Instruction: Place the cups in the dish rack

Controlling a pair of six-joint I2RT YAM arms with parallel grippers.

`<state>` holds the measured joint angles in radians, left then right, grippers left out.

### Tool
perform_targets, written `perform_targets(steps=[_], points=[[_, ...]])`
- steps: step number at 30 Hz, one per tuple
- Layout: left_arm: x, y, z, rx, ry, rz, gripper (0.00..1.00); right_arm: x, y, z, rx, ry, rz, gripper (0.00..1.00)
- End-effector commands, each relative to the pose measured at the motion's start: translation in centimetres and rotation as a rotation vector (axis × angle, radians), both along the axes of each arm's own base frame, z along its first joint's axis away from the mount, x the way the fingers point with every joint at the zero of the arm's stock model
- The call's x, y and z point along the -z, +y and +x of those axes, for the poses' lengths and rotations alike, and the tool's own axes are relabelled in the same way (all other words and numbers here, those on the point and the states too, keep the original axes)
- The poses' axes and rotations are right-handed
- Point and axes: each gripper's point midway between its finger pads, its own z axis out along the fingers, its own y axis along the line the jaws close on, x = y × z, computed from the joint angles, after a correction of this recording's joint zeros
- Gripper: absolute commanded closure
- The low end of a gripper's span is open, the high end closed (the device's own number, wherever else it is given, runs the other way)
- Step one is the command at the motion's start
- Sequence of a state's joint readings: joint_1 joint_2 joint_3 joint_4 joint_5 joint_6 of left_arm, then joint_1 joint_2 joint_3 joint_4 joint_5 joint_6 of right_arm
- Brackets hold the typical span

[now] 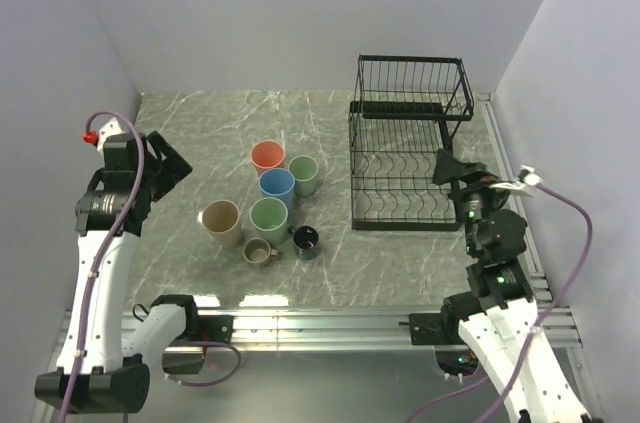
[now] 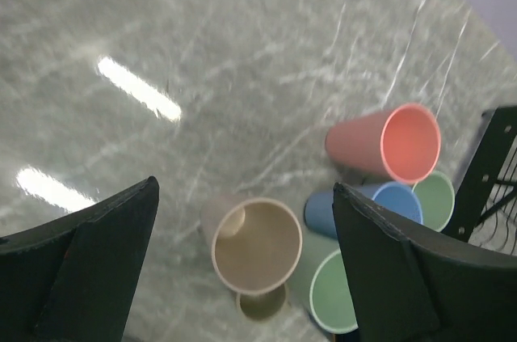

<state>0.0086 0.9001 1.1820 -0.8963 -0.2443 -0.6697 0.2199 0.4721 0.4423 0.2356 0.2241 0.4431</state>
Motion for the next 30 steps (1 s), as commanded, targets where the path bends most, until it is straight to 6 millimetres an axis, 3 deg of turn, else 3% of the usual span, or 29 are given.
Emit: perform_targets(steps=[1,4,6,7,12,13,16,23,26,30], points=[[2.2,-2.1,-1.0,0.028,0.098,-0.127,0.07,3.7,-1.9,-2.4,0.14,0.249,0.441,0.0],[5.2,-3.0,-2.1,0.043,0.232,-0.179,0.17,-0.8,0.2,-3.4,-0.02,0.184,0.379,0.0],[7.0,-4.5,-2.7,0.105,0.28,-0.202,0.19,-0.5,0.8,-3.2,-0.031,0.255,0.344,0.0],[7.6,-4.7,-2.9,0.113,0.288,-0.207,0.19,-1.9,1.4,-3.4,-0.067,0.247,0.334,0.01],[11.8,-5.2,-4.7,0.113,0.397,-0.215,0.21,-2.2,3.5,-3.6,-0.172,0.316,0.29,0.05],[12.0,-5.2,-4.7,0.117,0.404,-0.21,0.22,-3.0,3.6,-3.8,-0.182,0.315,0.287,0.05],[12.8,-5.9,-4.6,0.156,0.396,-0.191,0.22,-1.9,4.5,-4.0,-0.23,0.393,0.223,0.11],[14.3,-6.0,-4.3,0.168,0.383,-0.151,0.24,3.4,5.7,-5.3,-0.289,0.553,0.217,0.18],[14.5,-5.7,-3.7,0.151,0.383,-0.137,0.33,4.2,6.2,-6.0,-0.334,0.578,0.189,0.21],[15.7,-5.7,-3.2,0.155,0.436,-0.122,0.59,4.4,6.7,-6.4,-0.372,0.587,0.168,0.21]])
